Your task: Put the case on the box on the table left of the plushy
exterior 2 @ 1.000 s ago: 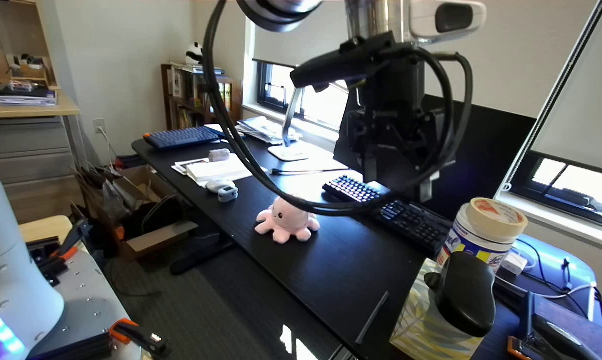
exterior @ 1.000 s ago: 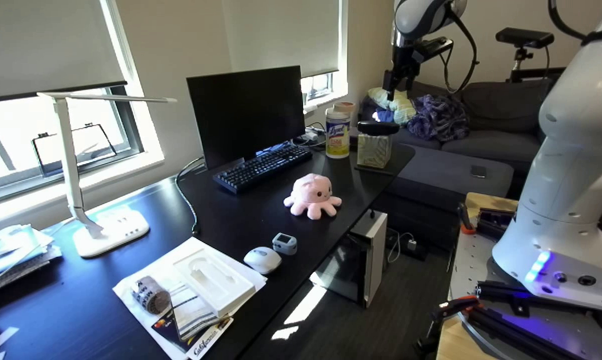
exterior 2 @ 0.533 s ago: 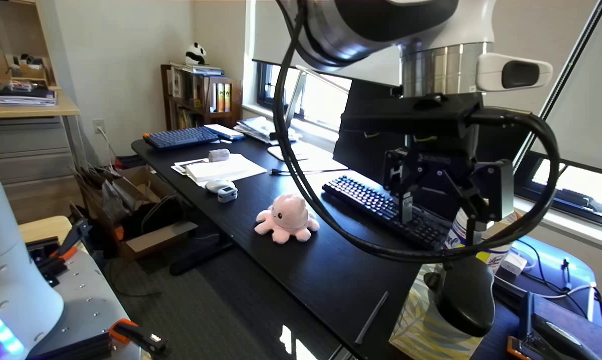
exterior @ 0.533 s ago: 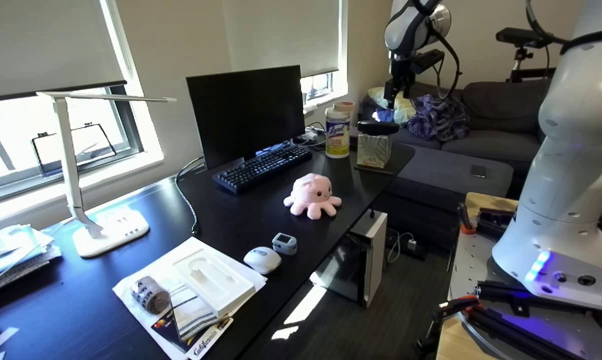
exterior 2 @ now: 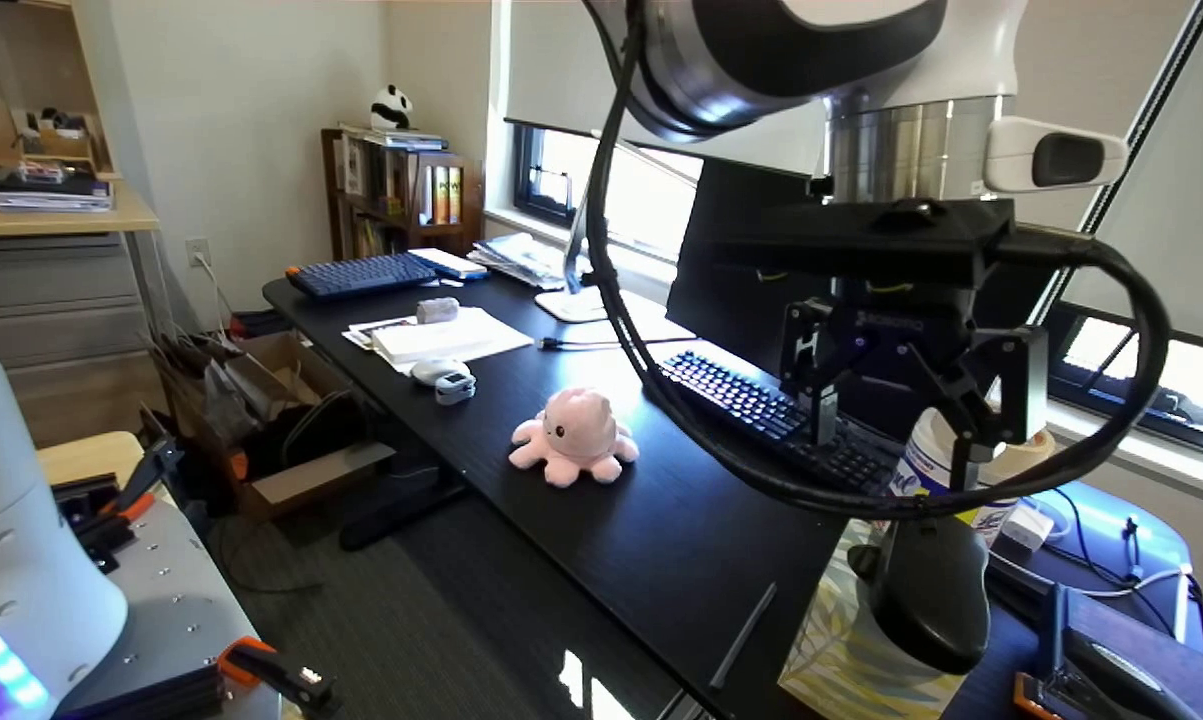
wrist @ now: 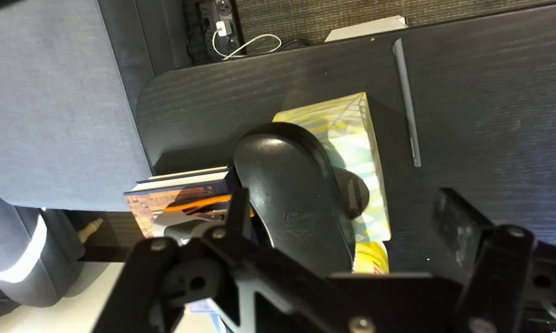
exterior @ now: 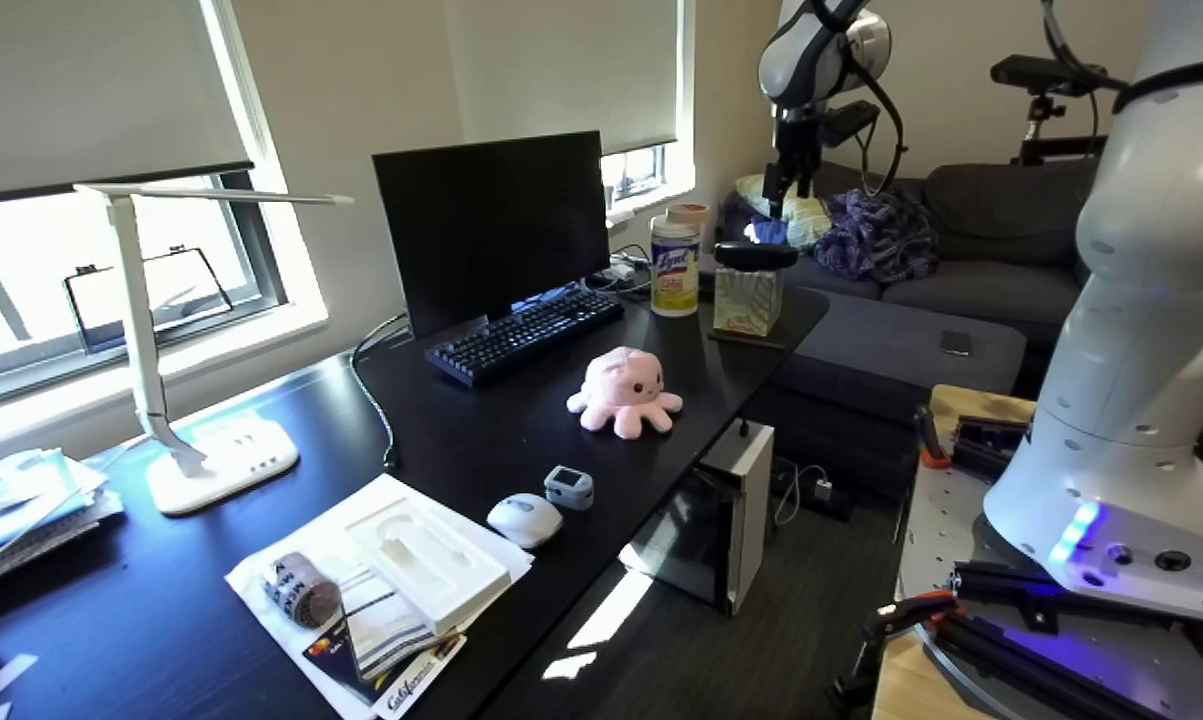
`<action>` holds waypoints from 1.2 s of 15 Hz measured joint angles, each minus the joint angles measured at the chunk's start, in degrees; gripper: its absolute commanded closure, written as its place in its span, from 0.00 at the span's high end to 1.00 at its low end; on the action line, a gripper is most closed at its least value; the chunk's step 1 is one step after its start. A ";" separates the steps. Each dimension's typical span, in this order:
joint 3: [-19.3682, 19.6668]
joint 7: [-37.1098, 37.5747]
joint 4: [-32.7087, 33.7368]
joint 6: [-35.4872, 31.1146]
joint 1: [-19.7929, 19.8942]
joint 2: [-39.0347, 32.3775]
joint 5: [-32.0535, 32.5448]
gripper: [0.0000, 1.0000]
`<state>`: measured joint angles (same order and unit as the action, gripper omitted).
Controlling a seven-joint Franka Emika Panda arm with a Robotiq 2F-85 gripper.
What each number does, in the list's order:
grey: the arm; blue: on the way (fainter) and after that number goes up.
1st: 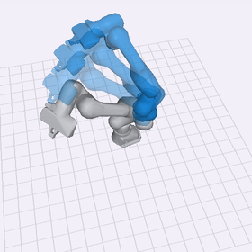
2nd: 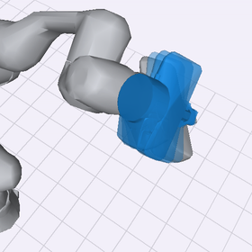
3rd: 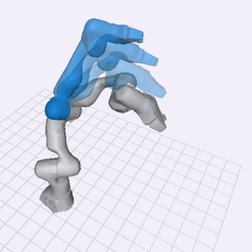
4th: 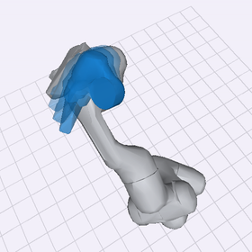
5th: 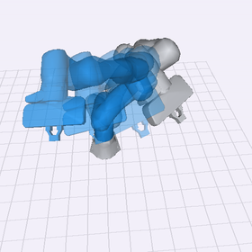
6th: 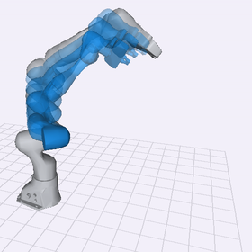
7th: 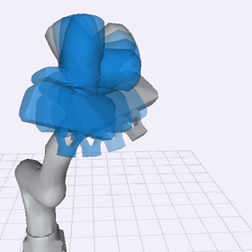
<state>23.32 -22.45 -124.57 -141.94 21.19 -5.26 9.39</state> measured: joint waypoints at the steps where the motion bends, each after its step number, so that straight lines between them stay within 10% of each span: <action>1: -0.04 -2.03 1.73 0.43 0.35 -1.36 -0.97 1.00; 18: -10.24 -25.22 30.03 16.36 11.21 -26.79 -8.78 1.00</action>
<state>13.08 -47.67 -94.54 -125.58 32.40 -32.05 0.60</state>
